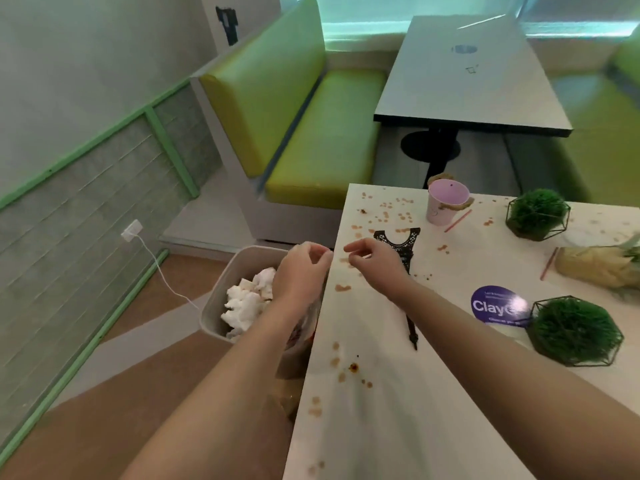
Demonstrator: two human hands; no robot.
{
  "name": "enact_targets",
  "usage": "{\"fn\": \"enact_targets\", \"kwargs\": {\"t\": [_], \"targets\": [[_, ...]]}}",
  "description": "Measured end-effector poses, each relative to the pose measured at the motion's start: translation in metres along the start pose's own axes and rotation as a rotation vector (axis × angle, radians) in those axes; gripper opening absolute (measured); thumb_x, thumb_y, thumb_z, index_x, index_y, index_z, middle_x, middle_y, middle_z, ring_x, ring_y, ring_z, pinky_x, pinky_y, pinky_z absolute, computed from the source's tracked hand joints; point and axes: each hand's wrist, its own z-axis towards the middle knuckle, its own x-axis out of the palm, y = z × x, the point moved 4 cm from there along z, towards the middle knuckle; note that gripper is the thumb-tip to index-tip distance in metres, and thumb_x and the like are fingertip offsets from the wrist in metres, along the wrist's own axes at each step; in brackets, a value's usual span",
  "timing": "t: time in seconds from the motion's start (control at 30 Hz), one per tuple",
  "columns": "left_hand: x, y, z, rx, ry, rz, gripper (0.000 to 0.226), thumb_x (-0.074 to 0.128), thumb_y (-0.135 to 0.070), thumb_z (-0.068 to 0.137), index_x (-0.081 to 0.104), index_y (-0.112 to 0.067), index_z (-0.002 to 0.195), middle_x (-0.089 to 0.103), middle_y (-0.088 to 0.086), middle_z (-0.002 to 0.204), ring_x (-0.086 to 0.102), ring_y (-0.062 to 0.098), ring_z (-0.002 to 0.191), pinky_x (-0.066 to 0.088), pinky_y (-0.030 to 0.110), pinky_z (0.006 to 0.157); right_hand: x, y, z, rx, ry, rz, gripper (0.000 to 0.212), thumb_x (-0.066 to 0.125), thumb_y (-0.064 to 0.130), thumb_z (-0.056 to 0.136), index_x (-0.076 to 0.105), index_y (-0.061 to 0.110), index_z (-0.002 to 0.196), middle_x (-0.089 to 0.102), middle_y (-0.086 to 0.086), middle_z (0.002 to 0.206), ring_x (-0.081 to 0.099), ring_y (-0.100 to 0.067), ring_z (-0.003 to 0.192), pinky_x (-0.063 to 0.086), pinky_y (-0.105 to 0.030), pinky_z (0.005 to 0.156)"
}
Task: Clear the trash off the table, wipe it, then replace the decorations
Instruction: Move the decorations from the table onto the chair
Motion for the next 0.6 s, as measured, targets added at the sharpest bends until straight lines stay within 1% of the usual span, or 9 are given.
{"fn": "enact_targets", "kwargs": {"t": [0.03, 0.1, 0.17, 0.2, 0.3, 0.33, 0.4, 0.47, 0.6], "targets": [[0.01, -0.013, 0.001, 0.014, 0.038, -0.01, 0.02, 0.054, -0.046, 0.093, 0.064, -0.029, 0.101, 0.064, -0.013, 0.097, 0.061, 0.007, 0.086, 0.053, 0.033, 0.072, -0.013, -0.006, 0.0, 0.016, -0.028, 0.005, 0.021, 0.056, 0.014, 0.091, 0.069, 0.024, 0.105, 0.067, 0.003, 0.095, 0.06, -0.01, 0.077, 0.047, -0.017, 0.059], [0.033, -0.04, 0.003, 0.05, 0.112, -0.022, 0.021, 0.053, -0.046, 0.095, 0.063, -0.029, 0.102, 0.064, -0.014, 0.091, 0.061, 0.005, 0.08, 0.051, 0.029, 0.063, -0.042, -0.019, -0.002, 0.043, -0.094, 0.001, 0.019, 0.057, 0.013, 0.091, 0.07, 0.022, 0.103, 0.067, 0.001, 0.096, 0.06, -0.01, 0.082, 0.044, -0.018, 0.063], [0.063, -0.066, 0.006, 0.095, 0.179, -0.012, 0.019, 0.053, -0.046, 0.095, 0.063, -0.03, 0.1, 0.063, -0.015, 0.088, 0.061, 0.007, 0.078, 0.052, 0.031, 0.066, -0.075, -0.037, -0.004, 0.083, -0.16, -0.007, 0.017, 0.058, 0.016, 0.091, 0.07, 0.022, 0.102, 0.067, 0.001, 0.097, 0.061, -0.013, 0.087, 0.046, -0.023, 0.069], [0.076, -0.078, 0.007, 0.112, 0.205, -0.012, 0.019, 0.054, -0.046, 0.095, 0.062, -0.03, 0.101, 0.063, -0.015, 0.089, 0.062, 0.008, 0.079, 0.052, 0.031, 0.068, -0.089, -0.046, -0.004, 0.108, -0.183, -0.008, 0.016, 0.058, 0.018, 0.092, 0.069, 0.022, 0.102, 0.067, 0.001, 0.097, 0.061, -0.013, 0.087, 0.047, -0.025, 0.068], [0.114, -0.11, 0.009, 0.164, 0.267, 0.015, 0.022, 0.053, -0.047, 0.095, 0.062, -0.03, 0.106, 0.064, -0.014, 0.097, 0.062, 0.01, 0.087, 0.053, 0.033, 0.076, -0.129, -0.075, -0.002, 0.179, -0.246, -0.037, 0.014, 0.059, 0.023, 0.094, 0.067, 0.022, 0.105, 0.065, 0.004, 0.098, 0.06, -0.01, 0.084, 0.046, -0.022, 0.061], [0.127, -0.117, 0.011, 0.178, 0.285, 0.019, 0.024, 0.053, -0.048, 0.095, 0.062, -0.03, 0.107, 0.064, -0.014, 0.1, 0.062, 0.009, 0.089, 0.053, 0.033, 0.076, -0.142, -0.084, -0.001, 0.198, -0.264, -0.067, 0.015, 0.06, 0.025, 0.094, 0.067, 0.021, 0.106, 0.065, 0.005, 0.098, 0.06, -0.011, 0.085, 0.045, -0.022, 0.061], [0.148, -0.131, 0.013, 0.195, 0.317, 0.041, 0.025, 0.052, -0.048, 0.096, 0.063, -0.03, 0.109, 0.064, -0.014, 0.101, 0.06, 0.007, 0.087, 0.048, 0.029, 0.072, -0.166, -0.101, 0.0, 0.222, -0.301, -0.119, 0.018, 0.062, 0.027, 0.094, 0.07, 0.017, 0.107, 0.068, 0.003, 0.099, 0.061, -0.014, 0.089, 0.049, -0.027, 0.071], [0.174, -0.146, 0.017, 0.203, 0.342, 0.066, 0.025, 0.052, -0.046, 0.096, 0.063, -0.029, 0.111, 0.063, -0.014, 0.102, 0.058, 0.007, 0.086, 0.046, 0.028, 0.071, -0.195, -0.124, 0.004, 0.269, -0.335, -0.184, 0.019, 0.062, 0.028, 0.093, 0.073, 0.019, 0.105, 0.071, 0.001, 0.1, 0.063, -0.017, 0.09, 0.052, -0.033, 0.08], [0.225, -0.163, 0.024, 0.191, 0.39, 0.112, 0.024, 0.052, -0.047, 0.097, 0.062, -0.03, 0.11, 0.066, -0.011, 0.11, 0.06, 0.011, 0.095, 0.052, 0.035, 0.082, -0.244, -0.169, 0.011, 0.377, -0.39, -0.332, 0.018, 0.06, 0.032, 0.093, 0.074, 0.025, 0.102, 0.072, 0.004, 0.103, 0.063, -0.017, 0.091, 0.055, -0.039, 0.084]]}}
